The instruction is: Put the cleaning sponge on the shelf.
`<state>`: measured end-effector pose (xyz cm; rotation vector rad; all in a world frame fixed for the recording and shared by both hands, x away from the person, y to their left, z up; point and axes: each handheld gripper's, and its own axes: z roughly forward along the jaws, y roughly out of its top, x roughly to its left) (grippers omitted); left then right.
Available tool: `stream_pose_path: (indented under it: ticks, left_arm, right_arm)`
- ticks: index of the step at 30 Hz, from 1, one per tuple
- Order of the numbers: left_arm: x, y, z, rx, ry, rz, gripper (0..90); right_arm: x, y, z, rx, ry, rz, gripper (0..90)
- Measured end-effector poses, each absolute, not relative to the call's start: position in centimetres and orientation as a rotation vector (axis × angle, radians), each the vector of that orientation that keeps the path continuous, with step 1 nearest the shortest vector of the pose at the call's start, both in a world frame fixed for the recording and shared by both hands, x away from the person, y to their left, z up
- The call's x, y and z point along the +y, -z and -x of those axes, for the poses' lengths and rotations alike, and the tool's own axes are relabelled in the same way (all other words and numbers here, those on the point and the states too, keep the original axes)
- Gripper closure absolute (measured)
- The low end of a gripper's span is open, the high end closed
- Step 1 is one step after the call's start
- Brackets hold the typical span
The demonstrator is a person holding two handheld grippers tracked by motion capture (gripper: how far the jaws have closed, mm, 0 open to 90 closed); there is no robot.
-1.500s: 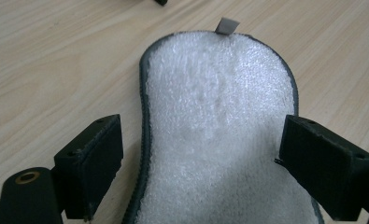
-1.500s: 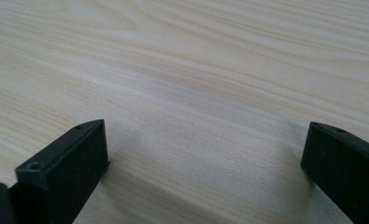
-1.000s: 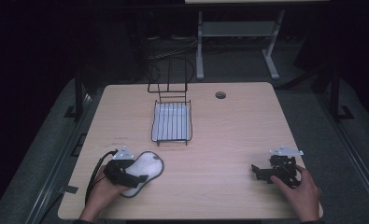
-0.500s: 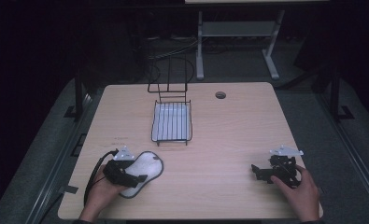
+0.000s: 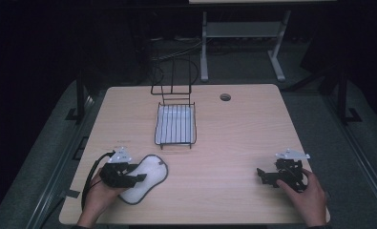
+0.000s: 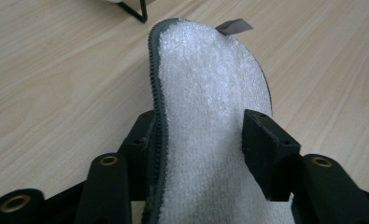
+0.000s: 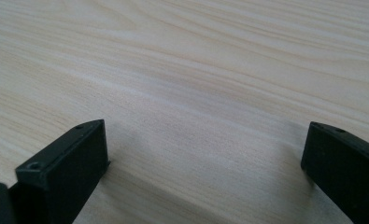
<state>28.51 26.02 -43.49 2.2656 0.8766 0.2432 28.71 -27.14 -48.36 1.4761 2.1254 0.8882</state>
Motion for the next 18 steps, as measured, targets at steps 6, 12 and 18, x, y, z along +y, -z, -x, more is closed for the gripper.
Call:
stream_pose_path:
  ticks: [6, 12, 18]
  left_arm:
    - [26.2, 42.8, -28.2, 0.863, -0.243, -2.236, 58.2]
    - [26.4, 42.1, -28.0, 0.851, -0.216, -2.198, 66.0]
    - [26.4, 41.6, -27.7, 0.842, -0.170, -2.152, 72.3]
  right_arm:
    - [-27.1, 48.4, -28.7, 2.125, -0.888, -1.476, 0.2]
    - [-27.1, 48.4, -28.7, 2.125, -0.888, -1.476, 0.2]
    - [-27.1, 48.4, -28.7, 2.125, -0.888, -1.476, 0.2]
